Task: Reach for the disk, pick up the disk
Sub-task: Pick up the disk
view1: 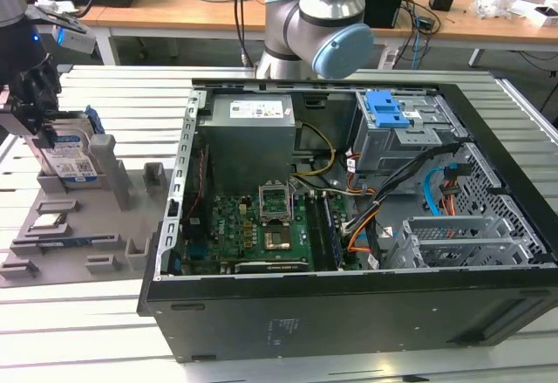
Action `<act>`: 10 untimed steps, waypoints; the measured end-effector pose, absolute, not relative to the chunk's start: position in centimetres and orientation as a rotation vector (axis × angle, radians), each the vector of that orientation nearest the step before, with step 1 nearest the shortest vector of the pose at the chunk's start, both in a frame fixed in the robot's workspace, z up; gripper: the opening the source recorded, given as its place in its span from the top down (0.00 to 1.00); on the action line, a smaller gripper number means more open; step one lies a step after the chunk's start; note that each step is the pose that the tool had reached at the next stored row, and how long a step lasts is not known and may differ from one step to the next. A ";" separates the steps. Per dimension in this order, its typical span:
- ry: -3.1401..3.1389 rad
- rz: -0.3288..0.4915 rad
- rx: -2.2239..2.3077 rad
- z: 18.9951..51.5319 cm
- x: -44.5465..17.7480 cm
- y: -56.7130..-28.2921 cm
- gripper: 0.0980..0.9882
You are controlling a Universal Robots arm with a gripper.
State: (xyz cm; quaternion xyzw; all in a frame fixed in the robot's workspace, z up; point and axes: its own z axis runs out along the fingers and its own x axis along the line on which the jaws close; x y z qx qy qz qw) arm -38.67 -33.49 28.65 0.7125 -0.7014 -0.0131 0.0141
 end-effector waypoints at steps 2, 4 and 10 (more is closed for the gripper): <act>-2.184 -0.041 2.219 28.6 -38.7 -33.5 0.50; -2.184 -0.041 2.219 28.6 -38.7 -33.5 0.52; -2.184 -0.041 2.219 28.6 -38.7 -33.5 0.70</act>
